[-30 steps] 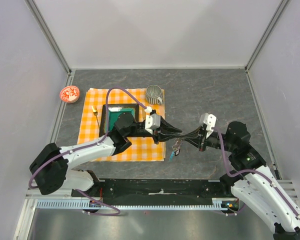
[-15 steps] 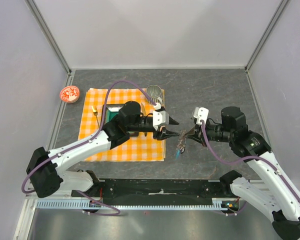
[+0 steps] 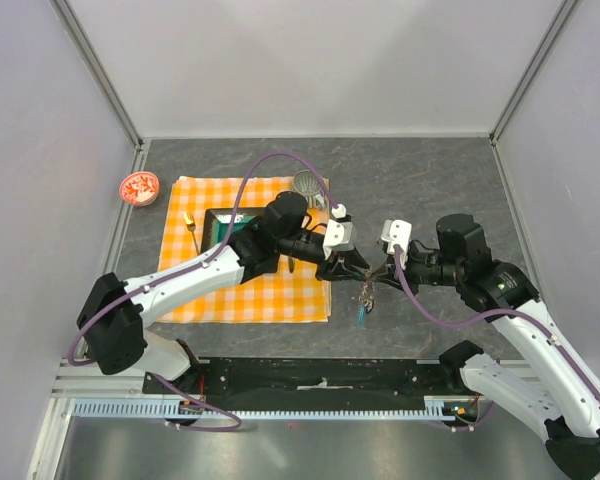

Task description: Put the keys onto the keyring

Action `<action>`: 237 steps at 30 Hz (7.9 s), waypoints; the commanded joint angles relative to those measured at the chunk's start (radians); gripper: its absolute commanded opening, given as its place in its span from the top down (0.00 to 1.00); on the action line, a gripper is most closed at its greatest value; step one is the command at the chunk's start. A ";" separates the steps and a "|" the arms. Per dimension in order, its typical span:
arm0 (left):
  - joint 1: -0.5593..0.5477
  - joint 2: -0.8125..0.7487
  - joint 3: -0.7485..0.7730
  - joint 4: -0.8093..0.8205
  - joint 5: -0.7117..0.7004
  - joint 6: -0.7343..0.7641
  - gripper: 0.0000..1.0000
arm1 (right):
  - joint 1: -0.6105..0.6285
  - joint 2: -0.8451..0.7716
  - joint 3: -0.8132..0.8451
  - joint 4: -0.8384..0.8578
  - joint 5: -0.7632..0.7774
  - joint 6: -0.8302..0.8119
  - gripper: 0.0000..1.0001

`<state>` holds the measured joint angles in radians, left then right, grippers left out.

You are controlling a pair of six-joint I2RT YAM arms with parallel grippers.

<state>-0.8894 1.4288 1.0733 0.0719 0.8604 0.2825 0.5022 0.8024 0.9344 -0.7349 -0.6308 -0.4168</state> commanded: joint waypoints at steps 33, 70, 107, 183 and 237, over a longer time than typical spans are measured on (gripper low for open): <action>-0.014 0.058 0.093 -0.047 0.074 -0.016 0.98 | 0.025 -0.035 -0.026 0.126 0.026 0.029 0.90; 0.035 -0.027 -0.486 1.165 -0.104 -0.402 0.98 | -0.074 -0.198 -0.283 0.497 -0.148 0.317 0.59; 0.035 -0.036 -0.424 1.131 0.037 -0.424 0.98 | -0.073 -0.143 -0.296 0.536 -0.273 0.320 0.95; 0.021 0.055 -0.417 1.447 -0.015 -0.586 0.98 | -0.073 -0.167 -0.313 0.580 -0.265 0.325 0.73; -0.040 0.038 0.043 0.051 -0.027 0.021 0.66 | 0.093 0.054 0.135 -0.080 0.143 -0.037 1.00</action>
<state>-0.9207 1.4635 1.0779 0.1013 0.8410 0.2775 0.5877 0.8684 1.0313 -0.8528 -0.4896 -0.4400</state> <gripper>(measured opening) 0.347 0.010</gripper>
